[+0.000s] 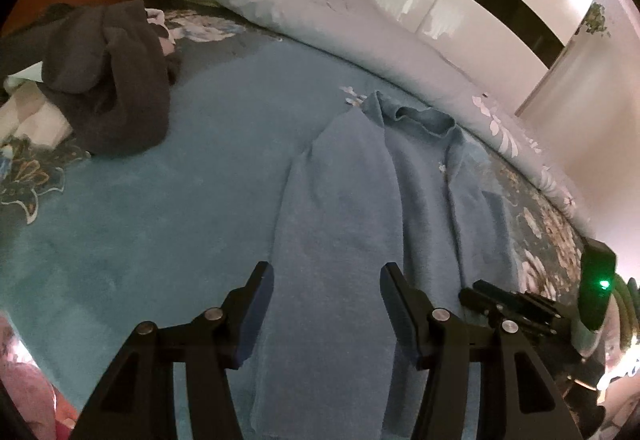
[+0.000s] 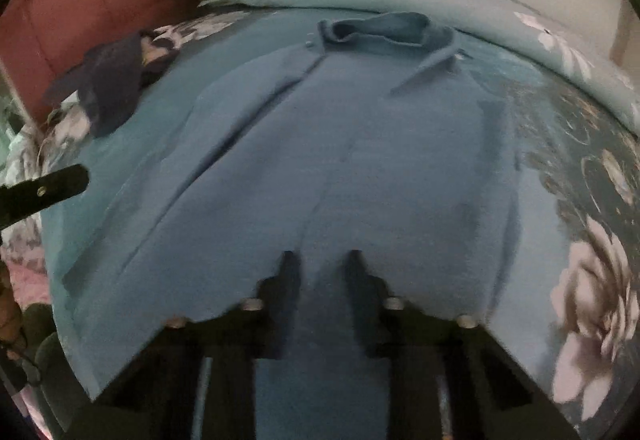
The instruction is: Fold clothes
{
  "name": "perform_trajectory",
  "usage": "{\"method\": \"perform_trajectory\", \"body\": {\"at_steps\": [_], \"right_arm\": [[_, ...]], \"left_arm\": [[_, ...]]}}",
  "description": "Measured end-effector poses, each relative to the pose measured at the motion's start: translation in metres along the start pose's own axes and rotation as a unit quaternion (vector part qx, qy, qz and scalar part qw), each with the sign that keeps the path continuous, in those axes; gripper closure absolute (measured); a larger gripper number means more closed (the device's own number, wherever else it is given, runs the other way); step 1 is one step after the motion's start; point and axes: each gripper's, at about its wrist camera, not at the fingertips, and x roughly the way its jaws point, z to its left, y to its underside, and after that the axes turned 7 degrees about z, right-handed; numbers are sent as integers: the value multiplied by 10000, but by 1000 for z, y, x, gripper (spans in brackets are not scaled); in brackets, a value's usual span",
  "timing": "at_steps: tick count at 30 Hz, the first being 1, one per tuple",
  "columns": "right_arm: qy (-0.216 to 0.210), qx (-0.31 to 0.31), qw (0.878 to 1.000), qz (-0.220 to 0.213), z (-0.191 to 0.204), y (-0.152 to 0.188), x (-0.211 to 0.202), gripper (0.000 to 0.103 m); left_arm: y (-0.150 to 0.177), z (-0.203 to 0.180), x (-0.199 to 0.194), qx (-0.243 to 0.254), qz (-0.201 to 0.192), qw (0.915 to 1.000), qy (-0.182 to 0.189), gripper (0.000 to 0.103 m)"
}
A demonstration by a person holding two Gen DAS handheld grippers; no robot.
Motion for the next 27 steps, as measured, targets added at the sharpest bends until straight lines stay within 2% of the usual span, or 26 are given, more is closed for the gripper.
{"method": "perform_trajectory", "body": {"at_steps": [1,2,4,8,11,13,16,18,21,27], "right_arm": [[-157,129,9998,-13,-6,0,-2,94],[-313,258,9992,-26,-12,0,-3,96],[-667,548,9962,-79,-25,0,-8,99],[-969,1053,9889,-401,-61,1,-28,99],[-679,1392,9851,-741,-100,0,-56,99],[-312,1619,9817,-955,-130,-2,-76,99],[467,1910,9720,-1287,-172,-4,-106,99],[911,2142,9611,-1488,-197,-5,-122,99],[1337,2467,9468,-1573,-239,-3,-137,100],[1761,3071,9248,-1392,-287,0,-122,100]], "left_arm": [[0,0,-1,-11,-12,10000,2,44],[1,-1,-1,-15,-12,10000,17,44],[3,0,-2,8,10,10000,6,44],[5,0,3,39,118,9999,-35,44],[8,-1,9,77,202,9997,-71,44],[9,-4,13,124,257,9996,-84,44],[9,-10,19,223,322,9992,-73,44],[9,-14,22,288,365,9989,-65,44],[10,-21,28,387,430,9983,-53,44],[10,-35,40,606,574,9965,-57,44]]}}
